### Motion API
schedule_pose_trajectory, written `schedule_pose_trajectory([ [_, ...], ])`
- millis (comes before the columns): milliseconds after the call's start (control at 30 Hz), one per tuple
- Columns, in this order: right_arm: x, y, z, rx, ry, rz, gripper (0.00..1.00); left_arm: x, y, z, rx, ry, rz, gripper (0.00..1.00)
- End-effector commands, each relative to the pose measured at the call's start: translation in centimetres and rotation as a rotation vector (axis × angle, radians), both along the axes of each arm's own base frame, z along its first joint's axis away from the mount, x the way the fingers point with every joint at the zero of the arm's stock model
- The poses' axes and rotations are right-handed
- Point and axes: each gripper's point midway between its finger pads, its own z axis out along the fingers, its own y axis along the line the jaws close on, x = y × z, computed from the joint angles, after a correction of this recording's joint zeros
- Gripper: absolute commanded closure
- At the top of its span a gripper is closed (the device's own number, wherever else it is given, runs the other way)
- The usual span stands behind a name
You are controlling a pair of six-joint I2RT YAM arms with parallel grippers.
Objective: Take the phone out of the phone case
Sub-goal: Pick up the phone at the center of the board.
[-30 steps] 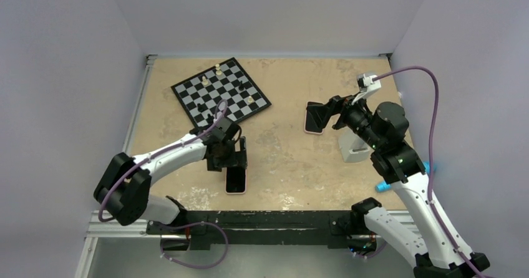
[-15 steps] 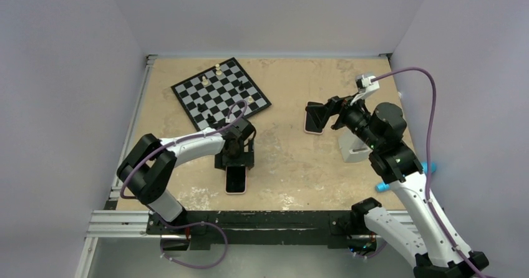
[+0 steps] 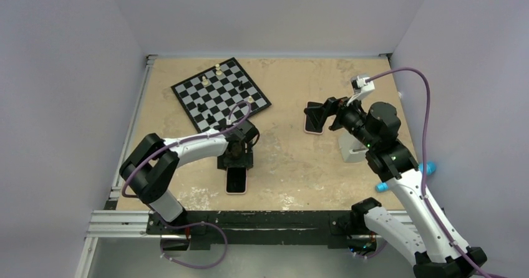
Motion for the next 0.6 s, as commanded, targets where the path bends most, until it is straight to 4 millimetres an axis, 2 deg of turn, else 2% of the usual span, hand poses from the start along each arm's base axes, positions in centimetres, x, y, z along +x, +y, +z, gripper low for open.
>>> schedule_pose_trajectory([
  [0, 0.5, -0.1, -0.1, -0.001, -0.009, -0.018, 0.02, -1.4, 1.6, -2.8, 0.053, 0.031, 0.033, 0.43],
  [67, 0.8, -0.2, -1.1, -0.014, 0.017, -0.028, 0.02, -1.3, 1.1, -2.3, 0.004, 0.009, 0.028, 0.5],
  [167, 1.2, 0.0, -3.5, -0.035, 0.078, -0.033, 0.02, -0.8, -0.1, -0.7, -0.1, -0.054, 0.021, 0.77],
  [200, 1.3, 0.2, -4.3, -0.043, 0.099, -0.033, 0.03, -0.7, -0.2, -0.1, -0.125, -0.075, 0.023, 0.81],
  [300, 1.5, 1.3, -6.9, -0.059, 0.169, -0.013, 0.04, -0.1, -0.4, 1.6, -0.184, -0.13, 0.039, 0.89],
  [400, 1.2, 3.2, -9.0, -0.071, 0.216, 0.023, 0.05, 0.3, -0.4, 3.4, -0.262, -0.173, 0.095, 0.99],
  [567, -0.4, 7.6, -12.2, -0.062, 0.281, 0.123, 0.06, 0.7, -0.4, 7.0, -0.432, -0.236, 0.226, 1.0],
])
